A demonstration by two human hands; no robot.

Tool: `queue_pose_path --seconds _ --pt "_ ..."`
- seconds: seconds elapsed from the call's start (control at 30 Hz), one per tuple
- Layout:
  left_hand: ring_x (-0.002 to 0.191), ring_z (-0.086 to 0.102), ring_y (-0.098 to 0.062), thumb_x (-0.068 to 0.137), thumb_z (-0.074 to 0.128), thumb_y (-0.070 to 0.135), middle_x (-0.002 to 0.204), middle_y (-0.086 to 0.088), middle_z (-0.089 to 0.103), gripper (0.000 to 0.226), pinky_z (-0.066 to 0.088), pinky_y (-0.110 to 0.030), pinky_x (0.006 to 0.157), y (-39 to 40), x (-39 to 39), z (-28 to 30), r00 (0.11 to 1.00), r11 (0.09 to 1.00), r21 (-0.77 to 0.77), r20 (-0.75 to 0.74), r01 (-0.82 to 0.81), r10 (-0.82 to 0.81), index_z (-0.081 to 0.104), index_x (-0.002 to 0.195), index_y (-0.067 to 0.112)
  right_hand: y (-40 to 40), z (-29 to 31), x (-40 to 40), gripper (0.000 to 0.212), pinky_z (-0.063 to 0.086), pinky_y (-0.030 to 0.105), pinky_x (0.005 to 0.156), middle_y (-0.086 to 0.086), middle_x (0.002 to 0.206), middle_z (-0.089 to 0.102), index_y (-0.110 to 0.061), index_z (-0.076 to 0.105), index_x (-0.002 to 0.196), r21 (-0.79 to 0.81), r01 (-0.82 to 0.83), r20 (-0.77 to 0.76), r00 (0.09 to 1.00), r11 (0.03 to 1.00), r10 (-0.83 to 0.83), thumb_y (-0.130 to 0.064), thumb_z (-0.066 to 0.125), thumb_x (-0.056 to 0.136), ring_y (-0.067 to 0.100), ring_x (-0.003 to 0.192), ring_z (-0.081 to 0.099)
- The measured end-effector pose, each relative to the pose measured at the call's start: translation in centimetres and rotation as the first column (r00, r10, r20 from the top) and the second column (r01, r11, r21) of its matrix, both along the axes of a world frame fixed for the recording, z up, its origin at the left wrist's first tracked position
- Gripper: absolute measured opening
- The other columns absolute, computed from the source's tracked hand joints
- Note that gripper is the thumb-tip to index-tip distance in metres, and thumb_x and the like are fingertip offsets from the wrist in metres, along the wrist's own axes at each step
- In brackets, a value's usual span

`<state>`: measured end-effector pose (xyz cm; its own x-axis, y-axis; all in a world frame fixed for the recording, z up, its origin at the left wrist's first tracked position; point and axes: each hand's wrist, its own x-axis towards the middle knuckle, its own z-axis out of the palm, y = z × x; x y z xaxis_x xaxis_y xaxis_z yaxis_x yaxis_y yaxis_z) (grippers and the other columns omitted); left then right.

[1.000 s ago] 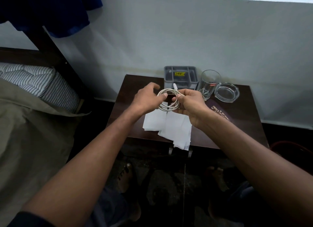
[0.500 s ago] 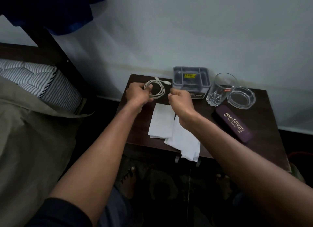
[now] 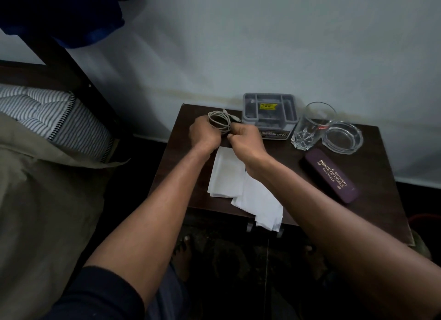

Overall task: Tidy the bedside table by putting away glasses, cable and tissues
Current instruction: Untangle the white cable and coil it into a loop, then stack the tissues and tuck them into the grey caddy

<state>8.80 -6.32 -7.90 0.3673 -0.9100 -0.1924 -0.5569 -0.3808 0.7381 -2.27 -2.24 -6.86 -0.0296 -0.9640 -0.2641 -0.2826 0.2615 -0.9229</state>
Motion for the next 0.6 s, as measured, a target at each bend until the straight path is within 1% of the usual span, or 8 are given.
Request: queue_pose_path --seconds 0.13,0.23,0.27,0.33,0.4,0.47,0.53,0.6 --pt "0.125 0.064 -0.033 0.100 0.057 0.008 0.136 -0.011 0.069 0.041 0.047 -0.031 0.085 0.1 0.3 -0.1 0.994 0.994 0.063 0.057 0.087 -0.091 0.063 0.140 0.014 0.0 -0.1 -0.6 0.043 0.056 0.035 0.108 -0.009 0.108 0.078 -0.013 0.076 0.126 -0.018 -0.024 0.014 1.000 1.000 0.024 0.009 0.054 0.096 0.007 0.110 0.070" --pt "0.134 0.059 -0.037 0.099 0.059 0.010 0.147 -0.016 0.061 0.052 0.050 -0.037 0.096 0.6 0.6 0.4 0.984 0.987 0.117 0.131 0.107 -0.122 0.051 0.150 0.008 0.1 0.0 -1.4 0.050 0.050 0.036 0.116 0.005 0.137 0.073 -0.004 0.064 0.143 -0.014 -0.027 -0.022 0.999 1.000 0.027 0.010 0.060 0.096 0.016 0.131 0.065" --pt "0.136 0.057 -0.038 0.099 0.061 0.012 0.150 -0.017 0.057 0.054 0.050 -0.040 0.101 0.8 0.6 0.5 0.977 0.987 0.114 0.168 0.110 -0.128 0.048 0.151 0.006 0.2 0.1 -1.9 0.050 0.050 0.035 0.116 0.008 0.141 0.071 -0.003 0.063 0.144 -0.012 -0.036 -0.037 0.999 0.999 0.035 0.009 0.062 0.095 0.018 0.133 0.064" --pt "0.138 0.053 -0.038 0.097 0.066 0.013 0.153 -0.017 0.051 0.055 0.048 -0.042 0.107 1.5 0.1 1.1 0.961 0.991 0.043 0.240 0.130 -0.136 0.049 0.150 0.008 0.5 0.6 -2.9 0.045 0.053 0.027 0.106 0.007 0.135 0.074 -0.003 0.068 0.139 -0.024 -0.070 -0.103 0.992 0.997 0.067 0.006 0.068 0.095 0.017 0.126 0.068" --pt "0.134 0.054 -0.032 0.095 0.070 0.014 0.147 -0.013 0.052 0.047 0.046 -0.037 0.104 2.4 -0.7 1.8 0.951 0.980 -0.100 0.274 0.172 -0.139 0.059 0.141 0.014 1.0 1.1 -4.1 0.037 0.058 0.024 0.093 0.005 0.124 0.078 -0.007 0.075 0.130 -0.052 -0.109 -0.204 0.974 0.993 0.096 0.001 0.072 0.094 0.015 0.114 0.073" --pt "0.123 0.061 -0.026 0.095 0.071 0.016 0.134 -0.007 0.059 0.031 0.049 -0.031 0.093 3.4 -1.6 2.5 0.952 0.954 -0.197 0.252 0.225 -0.173 0.070 0.125 0.021 1.3 1.1 -5.4 0.032 0.062 0.030 0.089 0.004 0.115 0.081 -0.012 0.080 0.121 -0.071 -0.142 -0.316 0.942 0.987 0.113 -0.004 0.077 0.090 0.015 0.105 0.075" --pt "0.107 0.069 -0.020 0.093 0.071 0.018 0.116 0.002 0.070 0.017 0.058 -0.035 0.089 4.1 -2.6 3.0 0.934 0.931 -0.179 0.224 0.319 -0.278 0.077 0.107 0.027 1.5 1.0 -6.7 0.031 0.063 0.037 0.092 0.002 0.108 0.081 -0.018 0.083 0.113 -0.061 -0.183 -0.463 0.876 0.981 0.134 -0.007 0.080 0.084 0.018 0.102 0.075" --pt "0.099 0.072 -0.017 0.091 0.071 0.021 0.102 0.008 0.076 0.012 0.061 -0.039 0.089 4.8 -3.4 3.3 0.894 0.906 -0.068 0.209 0.418 -0.396 0.076 0.092 0.031 1.8 0.7 -7.9 0.030 0.063 0.040 0.090 0.000 0.103 0.082 -0.024 0.084 0.105 -0.025 -0.218 -0.592 0.790 0.976 0.161 -0.011 0.081 0.078 0.022 0.100 0.075"
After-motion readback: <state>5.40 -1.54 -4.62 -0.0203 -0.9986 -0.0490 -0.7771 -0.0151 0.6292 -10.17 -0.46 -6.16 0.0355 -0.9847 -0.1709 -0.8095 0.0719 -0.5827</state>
